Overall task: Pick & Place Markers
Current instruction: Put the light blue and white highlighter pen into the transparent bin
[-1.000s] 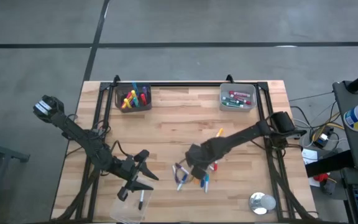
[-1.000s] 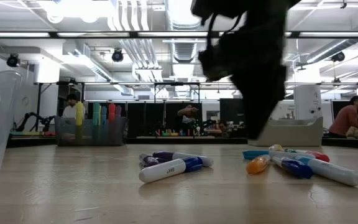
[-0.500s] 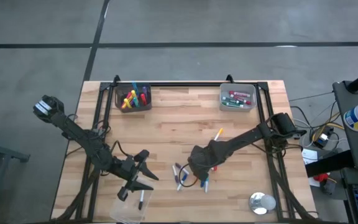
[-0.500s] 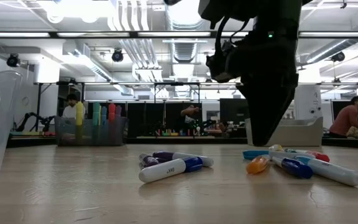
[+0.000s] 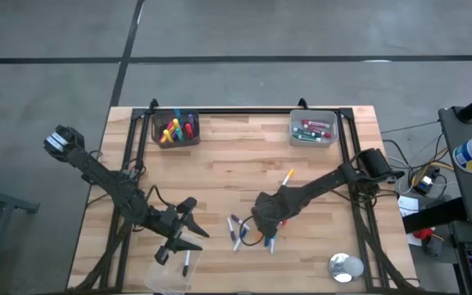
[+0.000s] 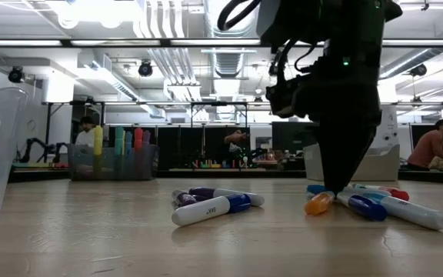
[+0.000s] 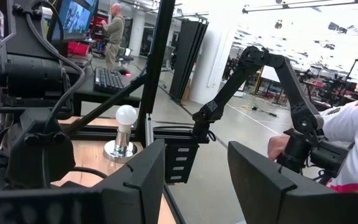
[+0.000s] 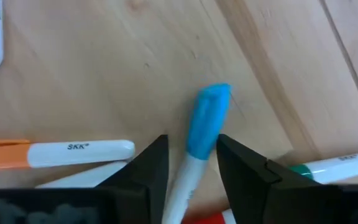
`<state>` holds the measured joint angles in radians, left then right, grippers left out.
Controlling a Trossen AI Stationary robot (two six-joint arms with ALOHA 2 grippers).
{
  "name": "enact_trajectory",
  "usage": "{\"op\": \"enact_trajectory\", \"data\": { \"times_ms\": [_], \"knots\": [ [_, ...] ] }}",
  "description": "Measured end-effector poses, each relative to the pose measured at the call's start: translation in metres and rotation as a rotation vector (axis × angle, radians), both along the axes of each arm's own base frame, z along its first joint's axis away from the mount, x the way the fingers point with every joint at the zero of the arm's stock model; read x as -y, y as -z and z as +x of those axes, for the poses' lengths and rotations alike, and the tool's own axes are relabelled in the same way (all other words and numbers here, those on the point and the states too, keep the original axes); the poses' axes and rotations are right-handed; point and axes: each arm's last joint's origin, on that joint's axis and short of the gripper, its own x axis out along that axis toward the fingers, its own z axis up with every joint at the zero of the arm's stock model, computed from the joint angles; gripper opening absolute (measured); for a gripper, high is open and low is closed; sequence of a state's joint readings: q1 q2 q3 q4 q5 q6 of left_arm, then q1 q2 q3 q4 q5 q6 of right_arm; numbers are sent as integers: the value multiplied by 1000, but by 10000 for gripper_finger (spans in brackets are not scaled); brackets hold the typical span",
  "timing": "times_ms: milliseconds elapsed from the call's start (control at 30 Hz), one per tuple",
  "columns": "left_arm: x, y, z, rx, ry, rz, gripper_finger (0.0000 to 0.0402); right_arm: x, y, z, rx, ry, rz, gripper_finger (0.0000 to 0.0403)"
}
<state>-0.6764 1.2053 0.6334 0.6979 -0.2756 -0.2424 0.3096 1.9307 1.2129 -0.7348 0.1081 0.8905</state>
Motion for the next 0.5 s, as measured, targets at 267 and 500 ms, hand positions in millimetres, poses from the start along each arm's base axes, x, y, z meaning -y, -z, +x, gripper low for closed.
{"op": "enact_trajectory", "data": {
  "times_ms": [267,500],
  "knots": [
    [0,0,0,-1,-7,-1,169,8,6,0,33,-11,3,55],
    [-1,0,0,5,-36,19,169,16,-9,15,112,-71,-44,31]
  ]
}}
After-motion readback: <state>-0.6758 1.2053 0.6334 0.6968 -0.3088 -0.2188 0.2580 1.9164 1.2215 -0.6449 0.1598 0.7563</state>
